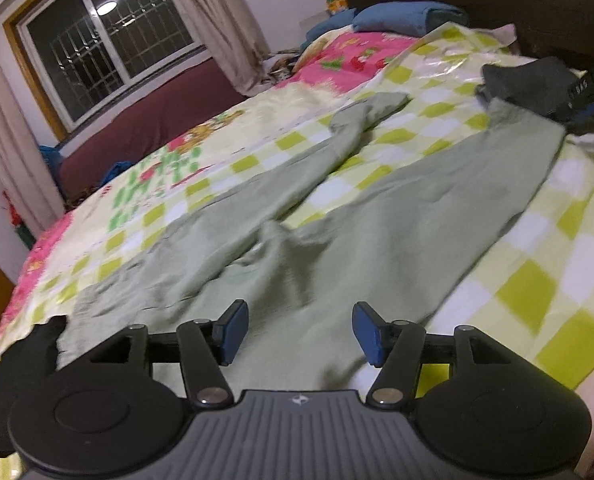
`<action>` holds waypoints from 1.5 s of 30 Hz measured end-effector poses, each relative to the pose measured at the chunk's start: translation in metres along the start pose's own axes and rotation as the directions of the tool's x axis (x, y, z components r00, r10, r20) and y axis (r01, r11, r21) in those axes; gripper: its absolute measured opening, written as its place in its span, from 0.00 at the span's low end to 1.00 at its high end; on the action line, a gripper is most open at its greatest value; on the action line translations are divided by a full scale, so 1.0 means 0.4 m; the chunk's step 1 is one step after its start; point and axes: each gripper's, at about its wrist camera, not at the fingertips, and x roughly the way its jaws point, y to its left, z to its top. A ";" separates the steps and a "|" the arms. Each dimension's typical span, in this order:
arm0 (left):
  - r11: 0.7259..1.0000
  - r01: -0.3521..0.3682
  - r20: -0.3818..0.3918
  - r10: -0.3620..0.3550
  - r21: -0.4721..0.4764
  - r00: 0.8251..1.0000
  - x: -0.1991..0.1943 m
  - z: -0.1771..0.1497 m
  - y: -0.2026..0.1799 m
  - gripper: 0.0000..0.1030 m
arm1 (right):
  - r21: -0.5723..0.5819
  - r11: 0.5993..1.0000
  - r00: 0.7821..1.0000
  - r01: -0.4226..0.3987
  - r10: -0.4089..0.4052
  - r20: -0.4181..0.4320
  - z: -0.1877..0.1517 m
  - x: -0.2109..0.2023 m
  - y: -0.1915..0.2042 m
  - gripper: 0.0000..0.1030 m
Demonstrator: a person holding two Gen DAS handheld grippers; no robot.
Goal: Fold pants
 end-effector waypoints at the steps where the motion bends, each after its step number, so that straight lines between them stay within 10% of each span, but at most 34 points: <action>1: 1.000 -0.015 -0.002 0.015 -0.002 1.000 0.002 -0.007 0.017 0.72 | -0.046 0.998 0.999 -0.048 0.048 0.000 -0.005 -0.005 0.037 0.29; 9: 0.998 -0.064 -0.033 0.064 -0.020 0.997 0.133 -0.078 0.282 0.73 | -0.347 0.873 0.939 -0.342 0.304 -0.163 -0.049 0.048 0.384 0.34; 18: 0.995 -0.098 -0.097 0.097 -0.003 0.991 0.380 -0.073 0.680 0.74 | -0.682 0.446 0.814 -0.579 0.360 -0.456 0.012 0.316 0.991 0.48; 22: 0.997 -0.048 -0.142 0.038 -0.066 0.989 0.486 -0.060 0.809 0.79 | -0.722 0.345 0.798 -0.600 0.317 -0.512 0.030 0.413 1.156 0.54; 34: 0.970 0.062 -0.273 -0.128 -0.237 0.953 0.713 -0.074 0.926 0.86 | -0.693 0.311 0.757 -0.651 0.189 -0.626 0.004 0.614 1.268 0.68; 36: 0.968 0.054 -0.279 -0.124 -0.245 0.952 0.712 -0.066 0.925 0.70 | -0.686 0.327 0.757 -0.650 0.200 -0.622 0.002 0.610 1.258 0.55; 39: 0.970 0.064 -0.285 -0.132 -0.237 0.949 0.698 -0.049 0.915 0.44 | -0.657 0.358 0.742 -0.664 0.205 -0.638 0.007 0.585 1.254 0.02; 45: 0.986 0.009 -0.220 -0.046 -0.169 0.974 0.608 -0.015 0.890 0.33 | -0.699 0.343 0.779 -0.627 0.264 -0.568 0.036 0.484 1.253 0.02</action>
